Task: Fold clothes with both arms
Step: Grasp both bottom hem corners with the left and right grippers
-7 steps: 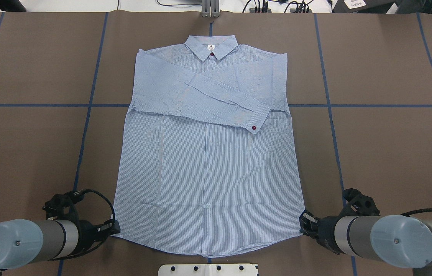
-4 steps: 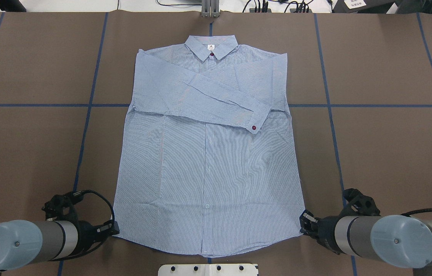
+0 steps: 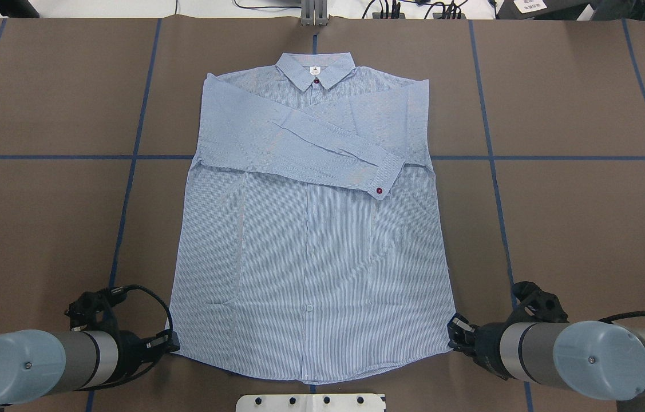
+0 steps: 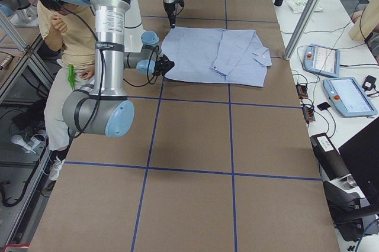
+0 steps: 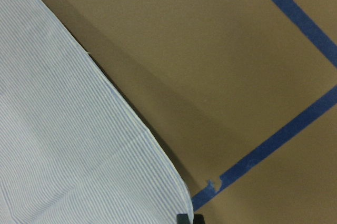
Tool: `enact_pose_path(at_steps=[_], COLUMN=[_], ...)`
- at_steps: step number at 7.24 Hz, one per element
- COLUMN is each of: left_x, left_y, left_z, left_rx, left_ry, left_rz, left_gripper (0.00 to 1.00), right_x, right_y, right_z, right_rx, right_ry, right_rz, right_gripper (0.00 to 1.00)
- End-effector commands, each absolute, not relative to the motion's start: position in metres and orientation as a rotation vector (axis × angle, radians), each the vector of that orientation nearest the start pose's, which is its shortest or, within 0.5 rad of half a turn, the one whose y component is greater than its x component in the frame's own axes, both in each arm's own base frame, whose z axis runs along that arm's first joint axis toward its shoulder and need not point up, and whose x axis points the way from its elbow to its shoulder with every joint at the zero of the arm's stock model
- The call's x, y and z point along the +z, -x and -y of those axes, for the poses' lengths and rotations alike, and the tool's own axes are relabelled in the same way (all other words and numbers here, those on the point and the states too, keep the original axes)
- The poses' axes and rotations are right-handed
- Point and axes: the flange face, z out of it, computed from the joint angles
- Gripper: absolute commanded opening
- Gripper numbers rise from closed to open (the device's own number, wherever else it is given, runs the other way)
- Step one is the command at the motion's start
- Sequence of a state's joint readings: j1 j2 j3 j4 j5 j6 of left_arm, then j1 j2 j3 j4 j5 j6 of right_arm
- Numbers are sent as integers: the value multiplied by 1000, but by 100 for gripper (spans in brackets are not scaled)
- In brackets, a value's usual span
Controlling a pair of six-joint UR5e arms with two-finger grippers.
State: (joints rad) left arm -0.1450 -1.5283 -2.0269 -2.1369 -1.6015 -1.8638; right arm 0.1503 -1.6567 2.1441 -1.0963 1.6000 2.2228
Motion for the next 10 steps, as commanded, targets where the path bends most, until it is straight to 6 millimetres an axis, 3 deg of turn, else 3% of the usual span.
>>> enact_pose_path(at_steps=[1, 2, 5, 7, 9, 10], left_x=[402, 402, 395, 367, 341, 323], left_y=[-456, -456, -452, -434, -406, -387], left_z=[198, 199, 199, 199, 194, 193], left_rx=[-386, -388, -389, -389, -379, -378], left_ry=[102, 101, 103, 106, 116, 117], left_rz=[-981, -981, -996, -1051, -1103, -1140], left_gripper=[30, 0, 0, 0, 0, 0], right_x=[378, 378, 379, 377, 360, 344], right_y=[424, 424, 424, 423, 403, 380], right_z=[196, 196, 197, 198, 205, 214], right_rx=[724, 724, 726, 728, 741, 759], right_ry=[271, 271, 270, 269, 274, 279], right_rz=[948, 948, 945, 950, 986, 1019], right_gripper=[0, 0, 0, 0, 0, 0])
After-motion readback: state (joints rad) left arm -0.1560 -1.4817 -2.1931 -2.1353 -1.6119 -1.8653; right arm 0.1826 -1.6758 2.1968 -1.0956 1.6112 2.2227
